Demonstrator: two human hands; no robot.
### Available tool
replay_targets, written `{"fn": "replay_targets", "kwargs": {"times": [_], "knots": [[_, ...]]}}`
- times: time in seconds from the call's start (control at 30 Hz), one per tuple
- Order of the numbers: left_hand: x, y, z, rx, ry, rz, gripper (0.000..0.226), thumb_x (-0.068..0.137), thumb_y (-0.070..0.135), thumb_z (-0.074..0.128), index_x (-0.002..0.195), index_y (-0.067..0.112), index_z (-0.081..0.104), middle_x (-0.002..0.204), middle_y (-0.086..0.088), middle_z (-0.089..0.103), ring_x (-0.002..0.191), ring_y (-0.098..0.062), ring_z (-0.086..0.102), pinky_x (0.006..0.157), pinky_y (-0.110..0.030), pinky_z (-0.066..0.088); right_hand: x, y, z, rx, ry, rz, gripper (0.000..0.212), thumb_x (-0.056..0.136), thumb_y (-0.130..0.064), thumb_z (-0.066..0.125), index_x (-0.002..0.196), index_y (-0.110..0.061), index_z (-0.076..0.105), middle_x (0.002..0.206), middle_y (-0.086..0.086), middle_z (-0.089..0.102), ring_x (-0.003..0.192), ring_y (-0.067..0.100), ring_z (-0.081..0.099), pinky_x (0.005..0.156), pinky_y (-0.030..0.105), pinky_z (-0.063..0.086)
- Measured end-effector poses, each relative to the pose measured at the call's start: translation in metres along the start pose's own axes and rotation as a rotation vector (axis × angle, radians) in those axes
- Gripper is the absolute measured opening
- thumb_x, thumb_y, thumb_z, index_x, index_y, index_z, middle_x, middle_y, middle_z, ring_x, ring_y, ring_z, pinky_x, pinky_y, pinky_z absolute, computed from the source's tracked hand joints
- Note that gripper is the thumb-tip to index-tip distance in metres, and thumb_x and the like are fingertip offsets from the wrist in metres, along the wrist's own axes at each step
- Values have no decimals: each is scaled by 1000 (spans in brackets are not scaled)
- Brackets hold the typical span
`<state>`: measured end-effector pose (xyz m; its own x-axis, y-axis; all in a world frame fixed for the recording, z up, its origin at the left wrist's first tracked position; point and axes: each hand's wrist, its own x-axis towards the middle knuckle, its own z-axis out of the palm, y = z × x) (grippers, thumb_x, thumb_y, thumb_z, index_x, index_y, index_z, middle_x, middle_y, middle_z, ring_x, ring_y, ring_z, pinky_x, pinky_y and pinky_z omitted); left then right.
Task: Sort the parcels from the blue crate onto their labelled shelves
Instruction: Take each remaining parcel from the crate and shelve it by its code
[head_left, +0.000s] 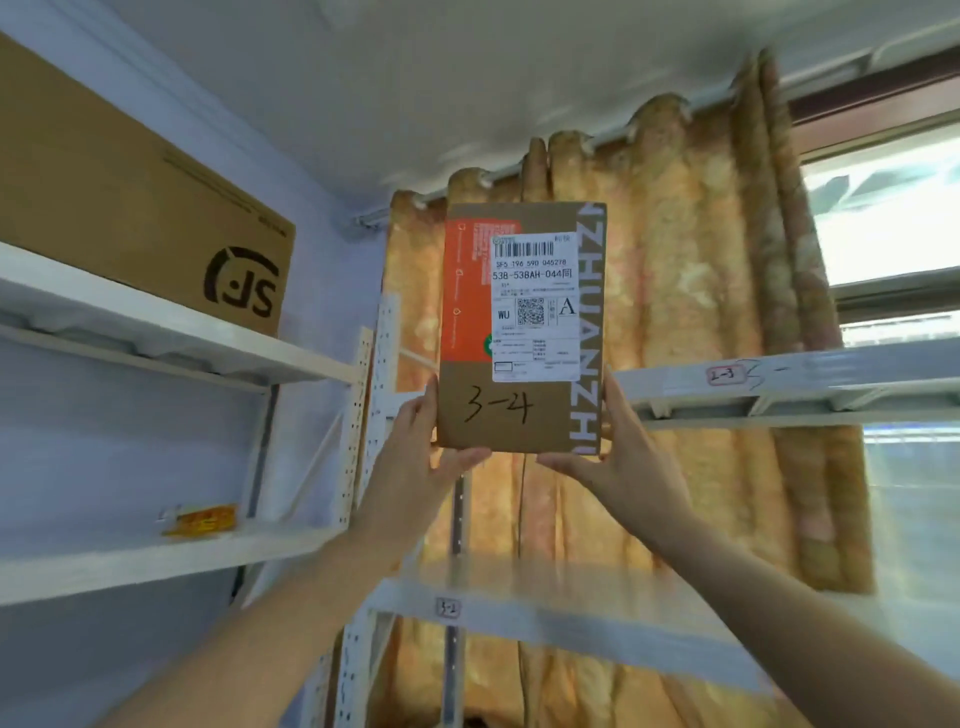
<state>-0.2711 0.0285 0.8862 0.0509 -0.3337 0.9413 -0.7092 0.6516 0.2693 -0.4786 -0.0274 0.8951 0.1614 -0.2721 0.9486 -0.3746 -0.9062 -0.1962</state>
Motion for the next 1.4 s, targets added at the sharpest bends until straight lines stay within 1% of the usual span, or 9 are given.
{"fn": "replay_targets", "kwargs": {"times": [0.2,0.5,0.67,0.8,0.9,1.0,1.17,1.27,1.4], "knots": [[16,88,85,-212,42,91,77,77,30,74,121,71,26,102,46,57,94,17,58,70,2,43,3,13,-134,-256,16,-26,104,66,-56,75,146,-46,9,130,-19,57,102,8,64,78,29,50],[22,187,195,-326,-55,141,74,75,45,71,134,56,27,108,38,58,101,12,55,80,-13,44,-22,43,-287,-466,58,50,101,59,-61,73,140,-54,12,137,-21,50,98,4,61,72,24,48],[27,217,230,-345,-107,161,66,78,45,68,126,65,26,107,38,56,102,12,54,78,-16,45,-33,50,-327,-581,84,116,92,62,-54,76,137,-49,22,113,-14,48,93,11,62,76,38,56],[30,241,266,-440,-172,166,75,89,32,60,146,40,13,135,18,49,119,-2,49,100,-27,42,-39,51,-355,-594,141,145,88,65,-35,82,137,-40,31,111,-12,57,92,10,64,77,33,56],[33,259,289,-485,-197,177,78,94,27,51,145,40,-6,130,24,42,115,3,46,95,-15,32,-43,50,-376,-563,175,154,82,70,-17,80,135,-37,35,112,-14,66,92,2,66,79,27,57],[38,279,304,-494,-174,207,77,97,28,44,142,44,-17,141,14,44,112,2,50,94,-20,35,-43,49,-395,-544,153,201,75,81,-2,66,137,-34,30,106,-21,63,95,-2,63,76,13,54],[37,303,326,-500,-126,292,78,97,25,46,146,35,-14,146,2,42,123,-16,51,100,-28,39,-44,48,-425,-619,161,274,86,89,0,57,151,-22,1,115,-10,60,85,-10,59,71,6,49],[35,309,337,-527,-125,320,79,95,27,47,146,33,-13,147,0,41,129,-17,46,107,-36,39,-48,51,-436,-719,185,253,79,87,-5,61,146,-31,15,115,-11,63,86,-5,59,73,13,50],[23,307,357,-502,-108,346,78,95,28,47,148,27,-11,148,-1,39,131,-18,44,104,-34,37,-69,62,-434,-802,236,227,66,87,-8,63,135,-40,31,97,-27,57,70,-18,55,59,1,41]]}}
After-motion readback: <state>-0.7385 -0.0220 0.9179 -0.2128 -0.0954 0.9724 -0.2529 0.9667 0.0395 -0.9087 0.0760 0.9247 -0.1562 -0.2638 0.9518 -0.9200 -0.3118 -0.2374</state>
